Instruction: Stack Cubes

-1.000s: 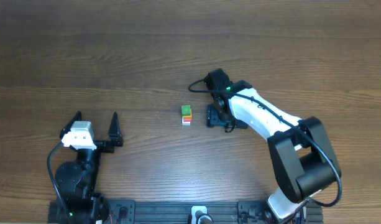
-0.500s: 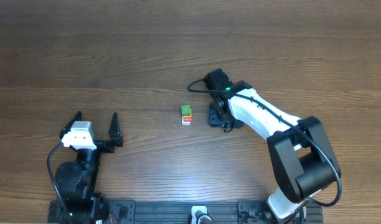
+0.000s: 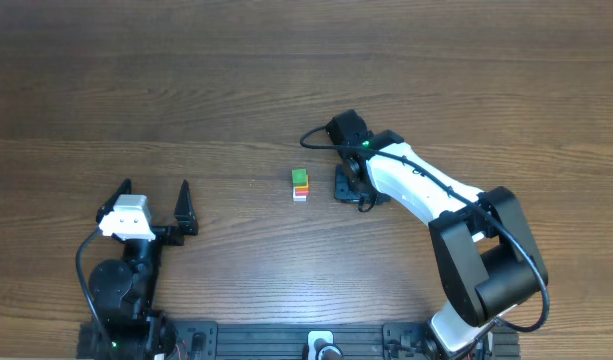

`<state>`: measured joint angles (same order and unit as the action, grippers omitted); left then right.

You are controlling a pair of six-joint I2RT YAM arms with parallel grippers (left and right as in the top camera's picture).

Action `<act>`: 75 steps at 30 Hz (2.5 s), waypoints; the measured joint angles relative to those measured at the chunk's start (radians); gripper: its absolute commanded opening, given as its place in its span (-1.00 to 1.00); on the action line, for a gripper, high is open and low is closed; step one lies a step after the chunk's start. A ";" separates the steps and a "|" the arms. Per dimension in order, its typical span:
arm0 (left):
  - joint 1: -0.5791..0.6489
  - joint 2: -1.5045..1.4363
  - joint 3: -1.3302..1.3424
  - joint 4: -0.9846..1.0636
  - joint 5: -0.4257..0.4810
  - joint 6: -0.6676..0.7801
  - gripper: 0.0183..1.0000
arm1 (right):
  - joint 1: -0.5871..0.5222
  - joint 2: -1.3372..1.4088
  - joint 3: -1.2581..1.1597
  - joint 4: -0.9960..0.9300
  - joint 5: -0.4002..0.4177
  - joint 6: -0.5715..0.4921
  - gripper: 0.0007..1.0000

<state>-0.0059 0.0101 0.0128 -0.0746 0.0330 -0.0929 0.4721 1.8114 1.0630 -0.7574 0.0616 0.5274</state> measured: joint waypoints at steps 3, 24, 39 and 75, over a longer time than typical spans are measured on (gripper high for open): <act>0.000 0.000 0.000 0.000 0.000 0.000 1.00 | 0.000 0.000 0.000 0.000 0.000 0.000 -0.50; 0.000 0.000 0.000 0.000 0.000 0.000 1.00 | 0.017 -0.042 0.240 -0.295 0.008 -0.004 -0.98; 0.000 0.000 0.000 0.000 0.000 0.000 1.00 | 0.270 -0.061 0.607 -0.511 0.046 0.085 -0.98; 0.000 0.000 0.000 0.000 0.000 0.000 1.00 | 0.279 0.103 0.607 -0.476 0.042 0.158 -0.99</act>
<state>-0.0059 0.0101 0.0128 -0.0746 0.0330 -0.0929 0.7513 1.9148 1.6703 -1.2339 0.1032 0.6849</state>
